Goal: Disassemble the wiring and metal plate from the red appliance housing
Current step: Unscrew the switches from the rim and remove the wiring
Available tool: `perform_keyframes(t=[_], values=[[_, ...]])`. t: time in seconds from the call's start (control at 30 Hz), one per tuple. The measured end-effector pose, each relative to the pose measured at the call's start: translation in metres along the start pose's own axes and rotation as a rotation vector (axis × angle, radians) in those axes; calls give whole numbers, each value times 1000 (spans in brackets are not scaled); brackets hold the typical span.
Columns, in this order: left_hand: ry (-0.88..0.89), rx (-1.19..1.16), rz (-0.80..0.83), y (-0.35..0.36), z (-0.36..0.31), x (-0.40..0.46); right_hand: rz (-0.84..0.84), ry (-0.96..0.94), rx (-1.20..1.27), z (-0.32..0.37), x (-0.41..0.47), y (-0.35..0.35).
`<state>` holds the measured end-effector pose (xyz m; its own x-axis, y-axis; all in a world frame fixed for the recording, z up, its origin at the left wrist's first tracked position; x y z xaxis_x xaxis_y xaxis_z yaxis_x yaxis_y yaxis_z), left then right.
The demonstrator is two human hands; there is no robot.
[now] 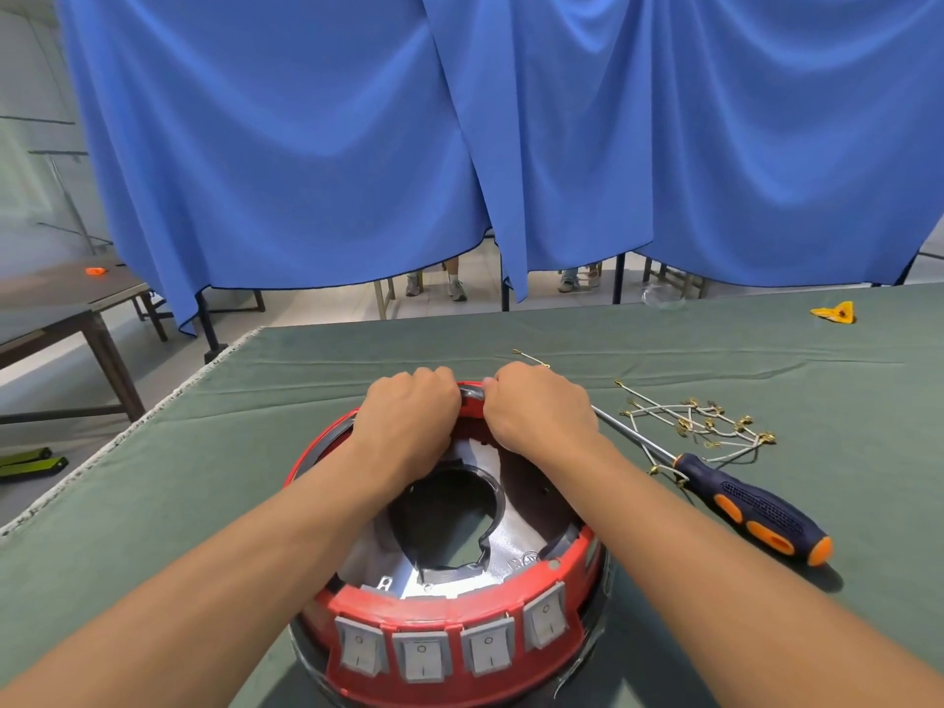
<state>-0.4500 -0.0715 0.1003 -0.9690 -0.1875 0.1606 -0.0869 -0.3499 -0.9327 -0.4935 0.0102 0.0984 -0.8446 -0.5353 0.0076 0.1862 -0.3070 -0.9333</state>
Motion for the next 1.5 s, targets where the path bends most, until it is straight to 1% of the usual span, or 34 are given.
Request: perform_keyframes(t=[0.17,0.3,0.6,0.77,0.87,0.93,1.03,1.13,1.33,1.5], values=[[-34,-91,-28,-3,5,-1,14,9,20,1,-3,-2],[-8,-95,-58,-5,3,-3,8,12,20,1,-5,-3],[37,-20,-61,-5,0,-3,-5,0,20,3,-8,-4],[70,-106,-68,-9,2,1,34,27,33,-1,-9,-2],[65,49,-103,-14,-3,-2,40,25,42,-1,-9,-2],[68,129,-91,-15,-7,-1,43,21,45,0,-10,-3],[67,143,-19,-12,-5,4,37,27,46,-1,-11,-4],[65,158,15,-11,-4,6,29,28,37,0,-10,-4],[66,155,25,-14,-4,4,-3,15,16,1,-11,-7],[64,147,23,-13,-5,4,14,18,8,1,-9,-5]])
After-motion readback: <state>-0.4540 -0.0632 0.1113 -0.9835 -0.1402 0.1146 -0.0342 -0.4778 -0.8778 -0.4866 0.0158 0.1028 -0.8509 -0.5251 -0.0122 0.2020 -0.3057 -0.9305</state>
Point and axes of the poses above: each hand's wrist, its own x-axis towards the middle knuckle, its own y-axis out of the palm, z = x × y, the point moved 10 cm from there along x, towards the middle knuckle, and after that the axes turned 13 degrees about z, right-handed, at the moved point
